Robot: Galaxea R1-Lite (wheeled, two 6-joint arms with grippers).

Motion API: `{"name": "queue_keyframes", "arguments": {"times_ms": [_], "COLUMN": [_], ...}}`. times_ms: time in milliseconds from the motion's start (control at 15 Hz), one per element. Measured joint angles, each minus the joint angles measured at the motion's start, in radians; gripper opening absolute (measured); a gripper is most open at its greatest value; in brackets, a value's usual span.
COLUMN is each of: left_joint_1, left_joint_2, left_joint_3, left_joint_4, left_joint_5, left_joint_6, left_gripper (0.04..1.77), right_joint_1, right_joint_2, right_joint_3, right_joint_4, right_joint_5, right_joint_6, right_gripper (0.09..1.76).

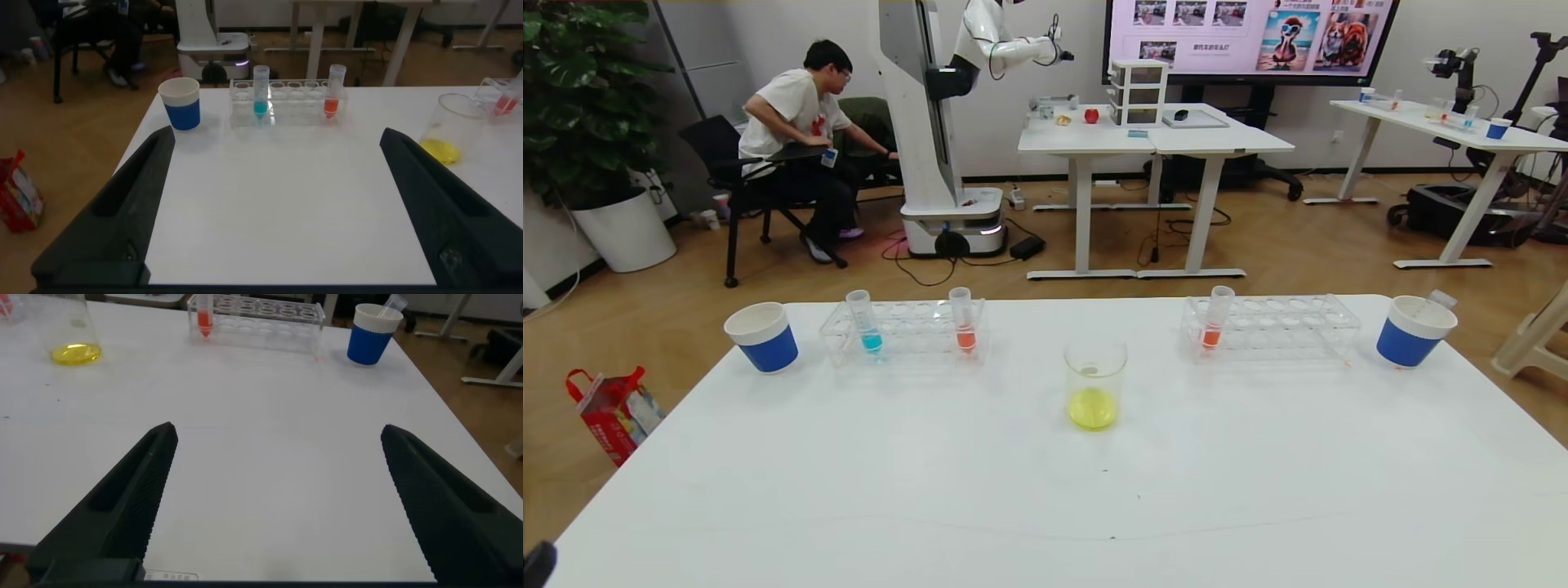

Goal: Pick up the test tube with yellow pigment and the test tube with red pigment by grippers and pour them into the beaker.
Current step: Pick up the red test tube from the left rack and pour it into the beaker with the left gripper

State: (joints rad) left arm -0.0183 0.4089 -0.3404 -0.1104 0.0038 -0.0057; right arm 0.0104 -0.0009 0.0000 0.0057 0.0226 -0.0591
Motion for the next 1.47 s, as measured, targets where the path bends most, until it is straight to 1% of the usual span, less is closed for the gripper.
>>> {"name": "queue_keyframes", "arguments": {"times_ms": [67,200,400,467,600,733,800,933,1067,1133,1333,1467], "left_joint_1": [0.000,-0.001,-0.009,-0.017,-0.063,-0.147,-0.193,-0.276,-0.331,-0.350,-0.377,-0.383], "left_joint_2": [0.093,0.297,0.597,0.689,0.870,1.042,1.115,1.273,1.415,1.486,1.653,1.730], "left_joint_3": [-0.029,-0.067,-0.092,-0.095,-0.106,-0.131,-0.147,-0.187,-0.228,-0.246,-0.279,-0.313], "left_joint_4": [-0.067,-0.238,-0.512,-0.595,-0.750,-0.884,-0.944,-1.060,-1.151,-1.197,-1.325,-1.357], "left_joint_5": [0.000,0.000,0.008,0.020,0.080,0.186,0.237,0.315,0.359,0.370,0.382,0.382], "left_joint_6": [0.001,0.006,0.007,0.004,-0.021,-0.041,-0.047,-0.055,-0.058,-0.059,-0.057,-0.056], "left_gripper": [1.75,1.75,1.75,1.75,1.75,1.75,1.75,1.75,1.75,1.75,1.75,1.75], "right_joint_1": [0.000,0.000,0.000,0.000,0.000,0.000,0.000,0.000,0.000,0.000,0.000,0.000], "right_joint_2": [0.000,0.000,0.000,0.000,0.000,0.000,0.000,0.000,0.000,0.000,0.000,0.000], "right_joint_3": [0.000,0.000,0.000,0.000,0.000,0.000,0.000,0.000,0.000,0.000,0.000,0.000], "right_joint_4": [0.000,0.000,0.000,0.000,0.000,0.000,0.000,0.000,0.000,0.000,0.000,0.000], "right_joint_5": [0.000,0.000,0.000,0.000,0.000,0.000,0.000,0.000,0.000,0.000,0.000,0.000], "right_joint_6": [0.000,0.000,0.000,0.000,0.000,0.000,0.000,0.000,0.000,0.000,0.000,0.000], "right_gripper": [1.74,1.74,1.74,1.74,1.74,1.74,1.74,1.74,1.74,1.74,1.74,1.74]}}
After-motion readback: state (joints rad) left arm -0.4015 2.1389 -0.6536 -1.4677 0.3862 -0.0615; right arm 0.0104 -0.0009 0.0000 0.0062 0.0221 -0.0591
